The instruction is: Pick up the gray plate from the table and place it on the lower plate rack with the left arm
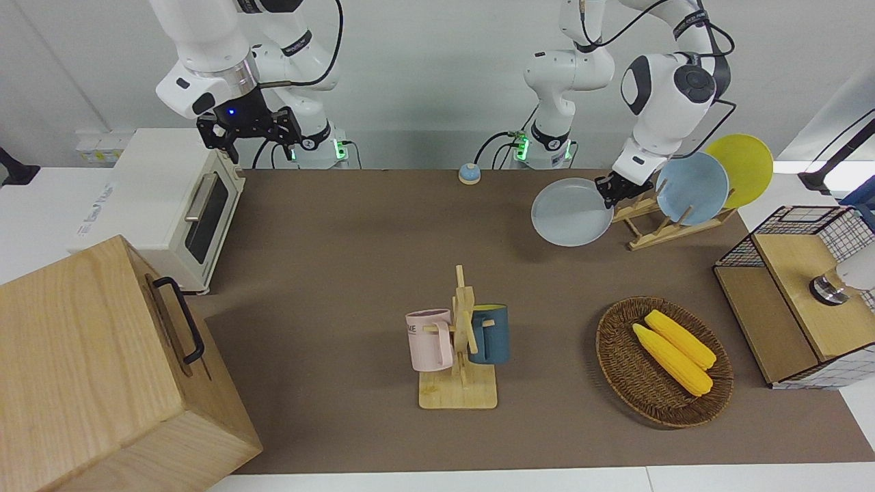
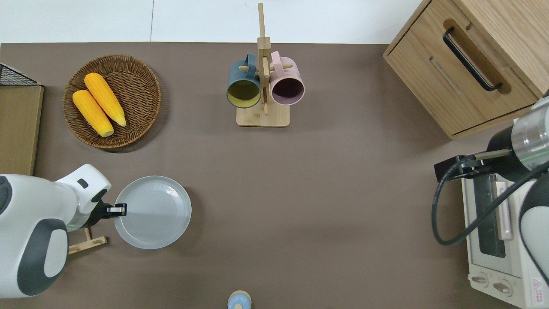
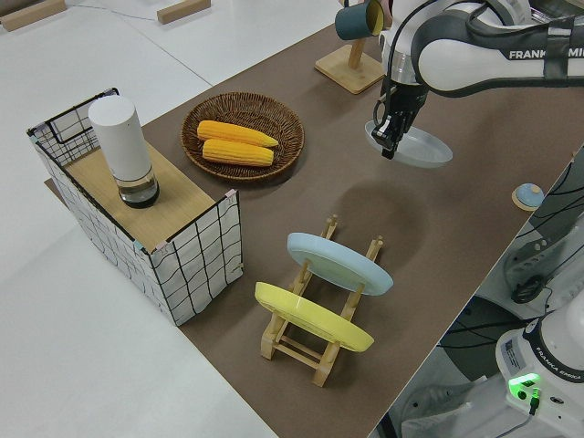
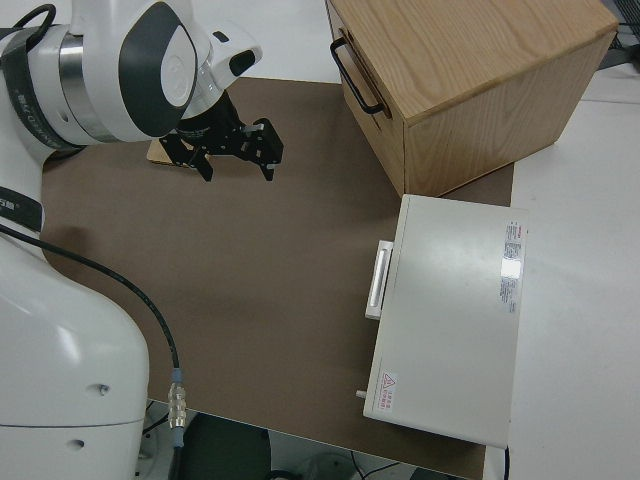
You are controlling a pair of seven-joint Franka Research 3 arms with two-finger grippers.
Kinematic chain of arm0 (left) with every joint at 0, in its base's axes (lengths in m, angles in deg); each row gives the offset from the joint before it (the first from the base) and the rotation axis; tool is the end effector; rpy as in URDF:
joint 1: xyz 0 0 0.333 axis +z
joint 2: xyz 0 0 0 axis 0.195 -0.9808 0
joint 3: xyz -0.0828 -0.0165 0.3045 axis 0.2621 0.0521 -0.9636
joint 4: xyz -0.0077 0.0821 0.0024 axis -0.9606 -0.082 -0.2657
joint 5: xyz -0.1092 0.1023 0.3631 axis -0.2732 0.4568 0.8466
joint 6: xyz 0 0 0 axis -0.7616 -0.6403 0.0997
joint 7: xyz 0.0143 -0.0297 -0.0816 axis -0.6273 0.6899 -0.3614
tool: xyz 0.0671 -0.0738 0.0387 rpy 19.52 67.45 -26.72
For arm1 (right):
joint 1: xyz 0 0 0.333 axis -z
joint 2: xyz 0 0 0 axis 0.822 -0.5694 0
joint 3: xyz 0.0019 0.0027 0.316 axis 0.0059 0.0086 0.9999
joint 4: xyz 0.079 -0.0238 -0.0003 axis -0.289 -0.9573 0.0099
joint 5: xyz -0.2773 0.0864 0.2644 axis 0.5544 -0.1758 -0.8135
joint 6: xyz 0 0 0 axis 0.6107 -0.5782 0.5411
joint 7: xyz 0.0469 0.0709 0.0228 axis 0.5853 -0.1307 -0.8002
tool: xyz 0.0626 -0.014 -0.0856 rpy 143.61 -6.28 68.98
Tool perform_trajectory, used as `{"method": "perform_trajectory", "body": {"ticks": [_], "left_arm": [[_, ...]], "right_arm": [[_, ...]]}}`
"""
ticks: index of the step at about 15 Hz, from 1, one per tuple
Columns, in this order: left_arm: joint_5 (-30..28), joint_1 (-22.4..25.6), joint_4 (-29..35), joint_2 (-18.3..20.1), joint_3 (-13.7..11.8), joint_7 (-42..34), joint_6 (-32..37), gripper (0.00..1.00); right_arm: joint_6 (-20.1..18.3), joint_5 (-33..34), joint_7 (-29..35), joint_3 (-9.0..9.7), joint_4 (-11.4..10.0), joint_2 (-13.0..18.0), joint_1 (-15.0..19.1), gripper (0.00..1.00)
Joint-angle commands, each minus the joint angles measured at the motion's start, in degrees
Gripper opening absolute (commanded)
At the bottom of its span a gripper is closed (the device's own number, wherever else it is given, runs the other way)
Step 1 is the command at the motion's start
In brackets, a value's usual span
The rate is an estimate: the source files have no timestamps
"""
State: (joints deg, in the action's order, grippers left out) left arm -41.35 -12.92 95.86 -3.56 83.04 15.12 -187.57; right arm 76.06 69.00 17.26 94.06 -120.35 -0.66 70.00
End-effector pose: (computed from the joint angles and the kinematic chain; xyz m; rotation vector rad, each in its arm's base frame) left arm 0.4752 -0.0076 0.4613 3.1260 0.0116 -0.1704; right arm 0.5375 0.0627 0.6416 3.1072 0.1322 -0.1734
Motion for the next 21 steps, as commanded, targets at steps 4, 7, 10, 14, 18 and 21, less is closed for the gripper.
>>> {"method": "perform_trajectory", "body": {"ticks": [4,7,10,14,18,21], "left_arm": [[10.33,0.09,-6.95,0.8,0.46,2.6,9.18,0.0],[18.77,-0.35,-6.95,1.15,0.9,6.72,9.53,0.0],[26.41,-0.52,-6.86,0.63,1.08,9.19,12.6,0.0],[35.03,-0.52,-6.34,0.01,4.15,16.91,18.66,0.0],[41.89,-1.4,-5.29,-1.48,5.3,23.78,22.19,0.0],[47.86,-1.4,-2.39,-1.57,5.3,25.01,21.4,0.0]], "right_arm": [[-0.71,0.37,0.68,1.15,0.49,0.12,1.46,0.983],[-0.72,0.37,0.68,1.24,0.49,0.12,1.46,0.983],[-0.72,0.37,0.68,1.24,0.49,0.12,1.46,0.983],[-0.71,0.37,0.68,1.24,0.49,0.12,1.46,0.983],[-0.71,0.37,0.68,1.24,0.49,0.12,1.46,0.983],[-0.71,0.37,0.68,1.24,0.41,0.12,1.46,0.983]]}}
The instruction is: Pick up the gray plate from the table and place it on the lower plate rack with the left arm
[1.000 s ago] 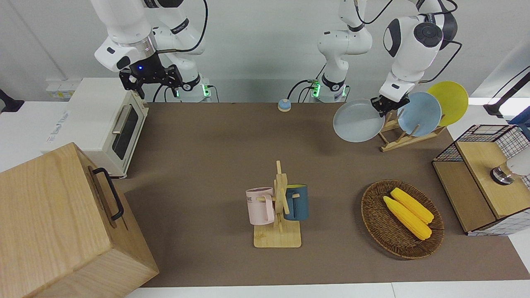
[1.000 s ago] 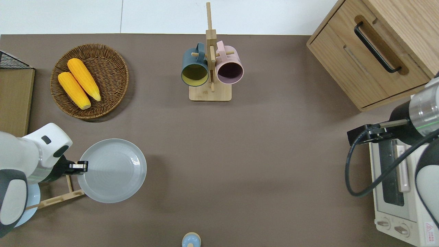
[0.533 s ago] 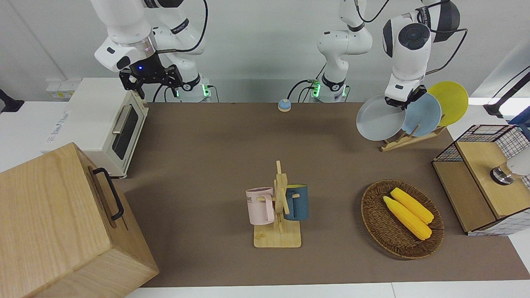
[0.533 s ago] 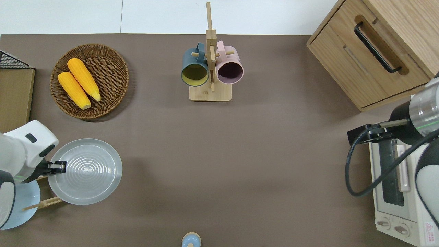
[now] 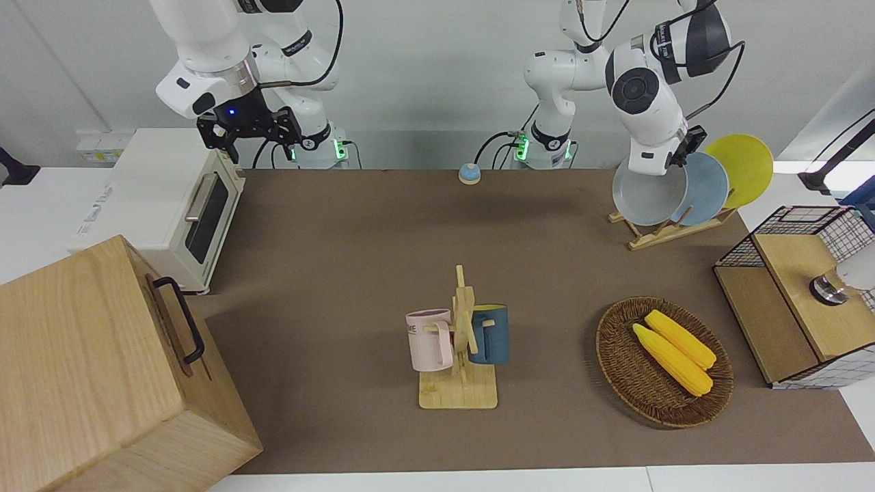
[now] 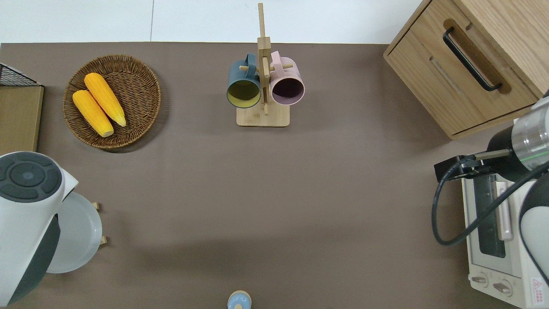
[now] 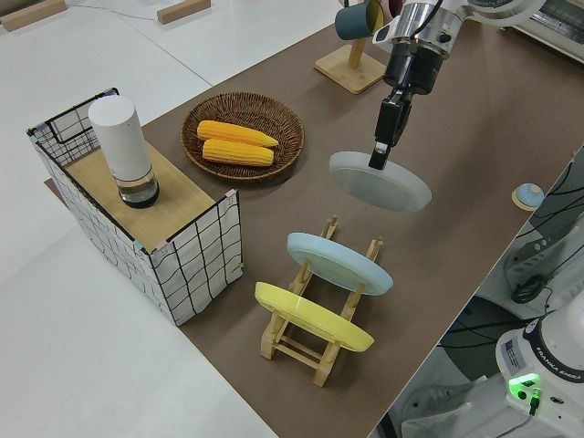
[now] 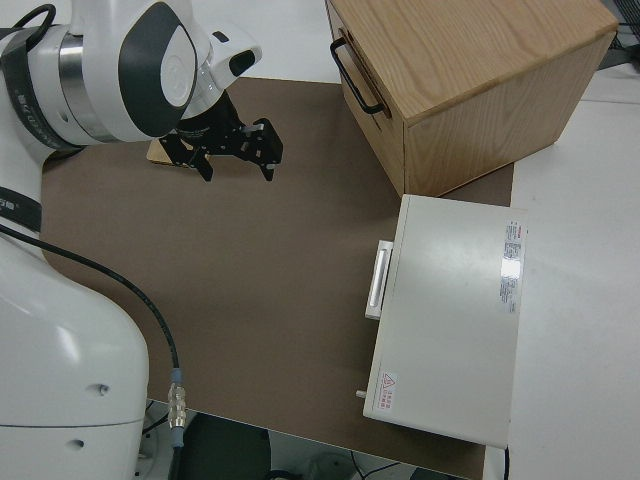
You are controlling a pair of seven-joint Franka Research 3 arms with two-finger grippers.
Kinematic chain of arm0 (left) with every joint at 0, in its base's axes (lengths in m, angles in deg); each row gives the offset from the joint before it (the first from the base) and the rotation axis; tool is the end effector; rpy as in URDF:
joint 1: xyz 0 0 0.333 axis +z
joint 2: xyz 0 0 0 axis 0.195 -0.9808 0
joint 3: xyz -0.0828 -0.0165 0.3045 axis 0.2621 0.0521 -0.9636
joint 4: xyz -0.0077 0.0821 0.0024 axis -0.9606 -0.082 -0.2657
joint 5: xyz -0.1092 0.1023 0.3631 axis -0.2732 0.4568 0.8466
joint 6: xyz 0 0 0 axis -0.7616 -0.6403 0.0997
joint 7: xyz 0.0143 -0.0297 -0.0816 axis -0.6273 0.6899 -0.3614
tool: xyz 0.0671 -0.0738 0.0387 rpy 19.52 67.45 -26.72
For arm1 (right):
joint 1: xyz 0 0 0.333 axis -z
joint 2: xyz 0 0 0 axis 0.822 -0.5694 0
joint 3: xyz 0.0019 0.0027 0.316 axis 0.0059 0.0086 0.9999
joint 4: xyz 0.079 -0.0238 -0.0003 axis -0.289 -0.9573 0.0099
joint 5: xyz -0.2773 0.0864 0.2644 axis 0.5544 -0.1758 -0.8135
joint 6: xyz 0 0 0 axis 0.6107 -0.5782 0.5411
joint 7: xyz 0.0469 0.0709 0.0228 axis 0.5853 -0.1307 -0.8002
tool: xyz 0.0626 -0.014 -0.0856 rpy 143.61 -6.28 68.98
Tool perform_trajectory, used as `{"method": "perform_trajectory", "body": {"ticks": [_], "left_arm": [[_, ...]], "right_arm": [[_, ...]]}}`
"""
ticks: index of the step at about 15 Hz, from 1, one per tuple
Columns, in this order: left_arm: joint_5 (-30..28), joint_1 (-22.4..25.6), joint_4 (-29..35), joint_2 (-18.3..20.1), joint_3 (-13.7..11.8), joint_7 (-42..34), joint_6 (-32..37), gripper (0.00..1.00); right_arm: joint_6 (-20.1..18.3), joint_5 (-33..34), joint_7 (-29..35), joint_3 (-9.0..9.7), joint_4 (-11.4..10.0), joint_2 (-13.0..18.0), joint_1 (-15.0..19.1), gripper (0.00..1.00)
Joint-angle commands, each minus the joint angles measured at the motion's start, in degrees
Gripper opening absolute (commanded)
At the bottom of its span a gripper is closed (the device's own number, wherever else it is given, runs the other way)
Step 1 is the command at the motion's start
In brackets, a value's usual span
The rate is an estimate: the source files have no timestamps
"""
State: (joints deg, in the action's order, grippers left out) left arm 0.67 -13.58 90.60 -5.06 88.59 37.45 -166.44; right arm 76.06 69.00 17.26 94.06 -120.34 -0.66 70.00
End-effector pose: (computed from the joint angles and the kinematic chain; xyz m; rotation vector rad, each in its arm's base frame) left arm 0.4654 0.0150 0.4957 -2.3107 -0.2009 0.2328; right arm 0.5375 0.0627 0.6417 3.1072 0.1322 -0.1731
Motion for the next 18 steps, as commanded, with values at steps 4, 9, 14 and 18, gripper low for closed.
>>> {"method": "perform_trajectory", "body": {"ticks": [4,9,14,18], "left_arm": [[8.76,-0.65,5.94,-0.77,-0.25,5.93,-1.31,0.0],[9.39,-0.83,10.43,-1.56,-0.16,11.2,-3.77,0.0],[8.68,-1.62,9.65,-4.64,-0.16,12.1,-5.09,0.04],[8.68,-1.44,8.76,-5.43,-0.16,11.48,-5.54,0.52]], "right_arm": [[-0.71,0.37,0.68,1.24,0.49,0.12,1.46,0.983],[-0.71,0.37,0.68,1.24,0.49,0.2,1.46,0.983],[-0.8,0.37,0.68,1.24,0.41,0.12,1.46,0.983],[-0.71,0.37,0.68,1.24,0.49,0.12,1.46,0.983]]}}
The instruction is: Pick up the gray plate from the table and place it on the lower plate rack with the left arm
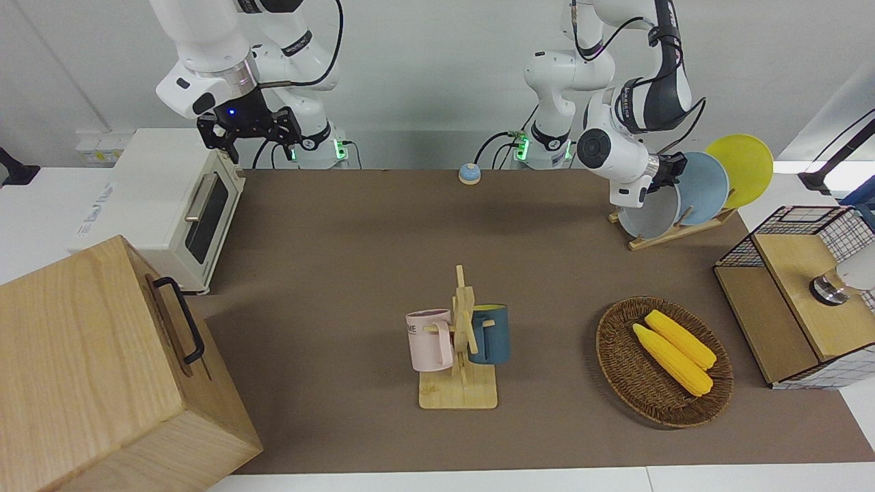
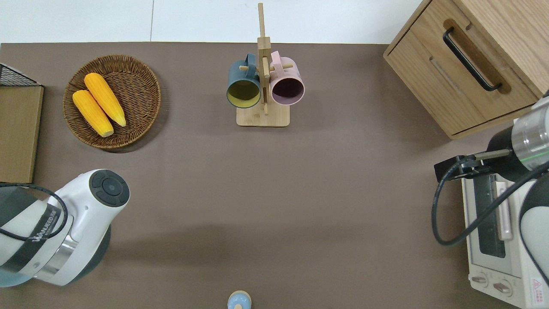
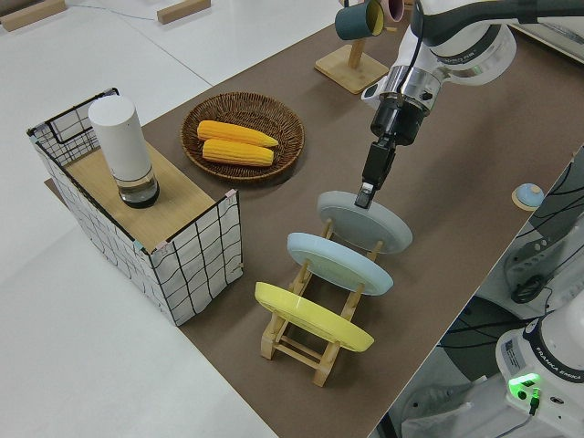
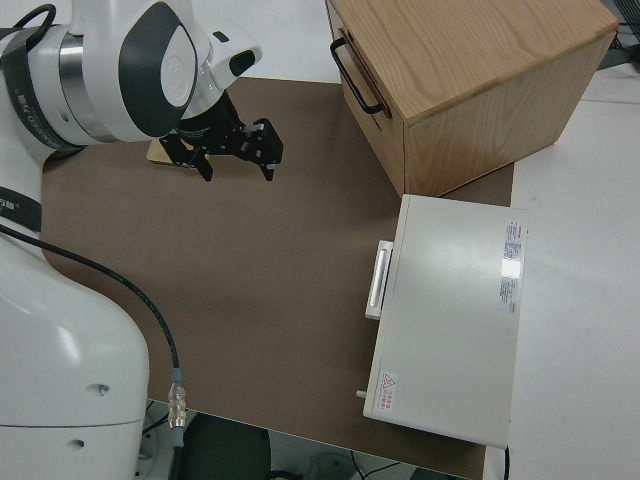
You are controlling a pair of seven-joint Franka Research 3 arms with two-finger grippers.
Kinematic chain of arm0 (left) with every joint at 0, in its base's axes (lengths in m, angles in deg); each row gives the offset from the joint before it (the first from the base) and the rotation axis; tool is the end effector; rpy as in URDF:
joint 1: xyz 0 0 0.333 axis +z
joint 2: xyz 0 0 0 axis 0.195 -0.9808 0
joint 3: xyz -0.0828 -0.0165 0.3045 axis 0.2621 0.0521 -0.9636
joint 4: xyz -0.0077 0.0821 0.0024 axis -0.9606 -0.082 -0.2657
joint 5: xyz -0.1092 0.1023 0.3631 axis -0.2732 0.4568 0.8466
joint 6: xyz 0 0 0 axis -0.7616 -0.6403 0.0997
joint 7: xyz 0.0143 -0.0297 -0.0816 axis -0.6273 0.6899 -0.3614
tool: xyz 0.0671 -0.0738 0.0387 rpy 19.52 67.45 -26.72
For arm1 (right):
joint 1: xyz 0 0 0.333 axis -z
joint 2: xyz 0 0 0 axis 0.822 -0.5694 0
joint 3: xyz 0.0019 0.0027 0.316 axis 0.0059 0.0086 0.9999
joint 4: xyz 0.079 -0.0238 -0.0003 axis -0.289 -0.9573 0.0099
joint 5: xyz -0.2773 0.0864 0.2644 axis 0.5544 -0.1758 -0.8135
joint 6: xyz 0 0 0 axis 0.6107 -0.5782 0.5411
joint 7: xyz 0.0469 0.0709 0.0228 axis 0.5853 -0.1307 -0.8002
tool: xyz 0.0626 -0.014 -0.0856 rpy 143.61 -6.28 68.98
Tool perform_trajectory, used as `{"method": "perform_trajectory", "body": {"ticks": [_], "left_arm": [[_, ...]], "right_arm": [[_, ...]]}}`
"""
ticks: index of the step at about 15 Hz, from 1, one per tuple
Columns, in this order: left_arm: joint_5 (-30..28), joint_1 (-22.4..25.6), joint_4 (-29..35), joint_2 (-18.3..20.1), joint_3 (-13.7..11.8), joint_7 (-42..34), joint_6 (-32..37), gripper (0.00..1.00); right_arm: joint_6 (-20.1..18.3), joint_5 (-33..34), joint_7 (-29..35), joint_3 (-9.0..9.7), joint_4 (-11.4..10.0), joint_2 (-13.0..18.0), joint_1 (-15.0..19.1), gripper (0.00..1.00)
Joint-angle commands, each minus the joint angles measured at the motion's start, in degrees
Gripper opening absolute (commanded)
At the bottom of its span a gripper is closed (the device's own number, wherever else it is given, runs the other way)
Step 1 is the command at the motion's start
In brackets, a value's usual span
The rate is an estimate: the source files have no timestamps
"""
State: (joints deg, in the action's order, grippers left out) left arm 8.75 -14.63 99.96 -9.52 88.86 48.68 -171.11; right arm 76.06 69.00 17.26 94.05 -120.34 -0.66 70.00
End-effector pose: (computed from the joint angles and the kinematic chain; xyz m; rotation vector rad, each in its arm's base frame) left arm 0.4564 0.0128 0.4013 -2.1473 -0.1805 0.2243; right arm 0.5375 0.0626 0.6417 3.1072 0.1319 -0.1731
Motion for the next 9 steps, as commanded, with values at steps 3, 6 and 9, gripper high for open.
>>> {"method": "perform_trajectory", "body": {"ticks": [3,6,9], "left_arm": [[0.68,-0.39,-0.68,-1.06,-0.43,0.16,-0.86,1.0],[0.68,-0.48,-0.77,-0.89,-0.43,-0.54,-0.42,1.0],[-0.01,-0.39,-2.34,-0.01,-0.43,-5.88,0.28,1.0]], "right_arm": [[-0.71,0.37,0.68,1.24,0.4,0.12,1.46,0.983],[-0.71,0.37,0.68,1.24,0.49,0.12,1.46,0.983],[-0.71,0.37,0.68,1.24,0.49,0.12,1.46,0.983]]}}
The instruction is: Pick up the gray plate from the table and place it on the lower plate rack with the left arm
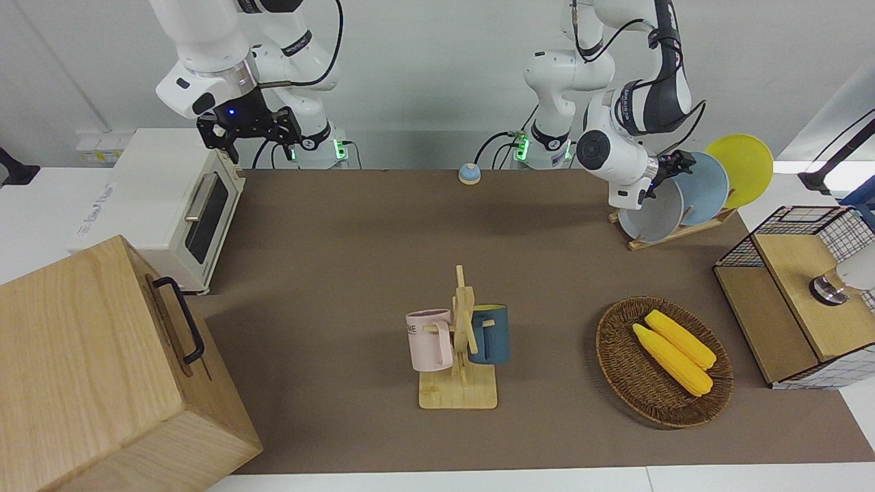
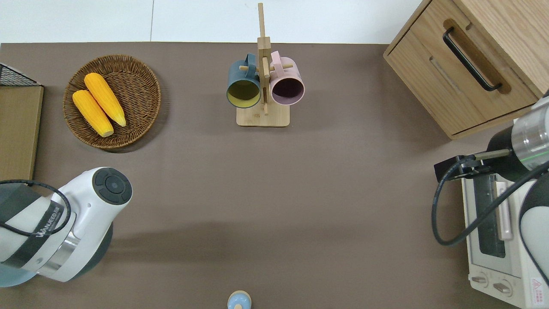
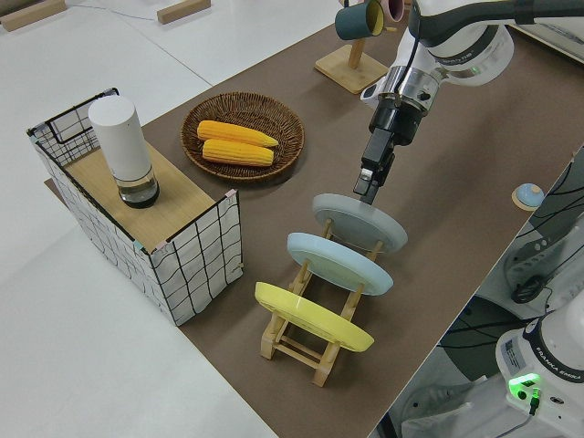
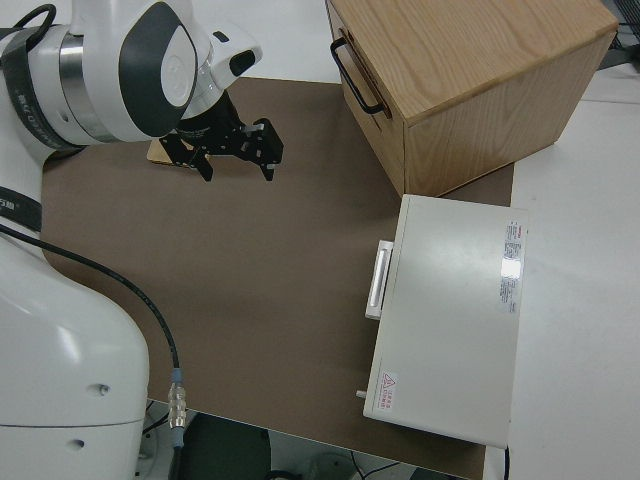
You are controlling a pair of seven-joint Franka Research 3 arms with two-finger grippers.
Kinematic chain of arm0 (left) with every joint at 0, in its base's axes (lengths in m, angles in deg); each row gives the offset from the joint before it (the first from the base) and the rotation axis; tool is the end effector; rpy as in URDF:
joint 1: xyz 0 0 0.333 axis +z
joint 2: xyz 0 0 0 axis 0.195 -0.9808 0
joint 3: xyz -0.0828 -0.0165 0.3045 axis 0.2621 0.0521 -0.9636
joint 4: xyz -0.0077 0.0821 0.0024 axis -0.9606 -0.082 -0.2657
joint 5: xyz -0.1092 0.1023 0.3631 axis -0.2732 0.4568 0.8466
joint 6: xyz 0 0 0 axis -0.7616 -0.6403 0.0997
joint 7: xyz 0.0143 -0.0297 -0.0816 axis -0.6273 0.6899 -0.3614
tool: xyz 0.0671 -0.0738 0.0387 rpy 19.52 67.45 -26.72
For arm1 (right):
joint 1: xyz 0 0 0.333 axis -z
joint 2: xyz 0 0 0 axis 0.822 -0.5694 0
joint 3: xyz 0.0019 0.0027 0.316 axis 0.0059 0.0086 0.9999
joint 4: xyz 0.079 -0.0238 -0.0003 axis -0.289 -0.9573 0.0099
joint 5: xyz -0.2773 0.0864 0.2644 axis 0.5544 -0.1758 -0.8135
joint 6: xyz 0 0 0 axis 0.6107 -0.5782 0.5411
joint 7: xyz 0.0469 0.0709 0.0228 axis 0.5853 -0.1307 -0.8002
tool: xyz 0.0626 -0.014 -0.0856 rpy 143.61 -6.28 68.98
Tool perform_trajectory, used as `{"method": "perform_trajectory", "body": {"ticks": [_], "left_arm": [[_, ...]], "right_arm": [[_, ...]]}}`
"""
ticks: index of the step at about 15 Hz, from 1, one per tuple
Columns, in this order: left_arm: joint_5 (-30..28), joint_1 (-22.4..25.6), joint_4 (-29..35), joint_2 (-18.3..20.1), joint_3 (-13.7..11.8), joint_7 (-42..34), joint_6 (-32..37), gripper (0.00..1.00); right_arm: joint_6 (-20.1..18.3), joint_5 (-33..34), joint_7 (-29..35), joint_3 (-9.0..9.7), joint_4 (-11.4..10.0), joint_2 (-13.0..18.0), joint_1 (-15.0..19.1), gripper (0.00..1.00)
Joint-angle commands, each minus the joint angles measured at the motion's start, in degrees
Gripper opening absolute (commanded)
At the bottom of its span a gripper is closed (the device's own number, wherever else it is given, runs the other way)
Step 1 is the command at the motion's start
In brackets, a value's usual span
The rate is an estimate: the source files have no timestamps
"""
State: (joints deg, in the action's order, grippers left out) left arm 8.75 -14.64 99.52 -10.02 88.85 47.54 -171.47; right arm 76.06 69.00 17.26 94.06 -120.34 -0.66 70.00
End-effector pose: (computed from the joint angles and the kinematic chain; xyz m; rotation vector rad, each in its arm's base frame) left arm 0.4596 0.0119 0.4003 -2.1543 -0.1560 0.2313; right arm 0.5375 0.0627 0.6417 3.1072 0.1322 -0.1731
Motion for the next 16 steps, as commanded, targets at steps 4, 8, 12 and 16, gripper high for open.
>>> {"method": "perform_trajectory", "body": {"ticks": [4,8,12,16], "left_arm": [[-10.54,-0.03,-10.25,1.64,-0.51,-16.68,2.3,1.0],[-21.79,0.23,-18.51,1.55,-0.95,-24.88,3.88,1.0],[-31.2,0.67,-22.57,1.64,-1.56,-28.75,4.15,1.0],[-40.7,1.64,-26.17,1.64,-2.44,-32.96,4.06,1.0]], "right_arm": [[-0.8,0.37,0.68,1.24,0.49,0.12,1.46,0.983],[-0.71,0.37,0.68,1.24,0.49,0.12,1.46,0.983],[-0.71,0.37,0.68,1.24,0.4,0.2,1.46,0.983],[-0.71,0.37,0.68,1.24,0.49,0.12,1.46,0.983]]}}
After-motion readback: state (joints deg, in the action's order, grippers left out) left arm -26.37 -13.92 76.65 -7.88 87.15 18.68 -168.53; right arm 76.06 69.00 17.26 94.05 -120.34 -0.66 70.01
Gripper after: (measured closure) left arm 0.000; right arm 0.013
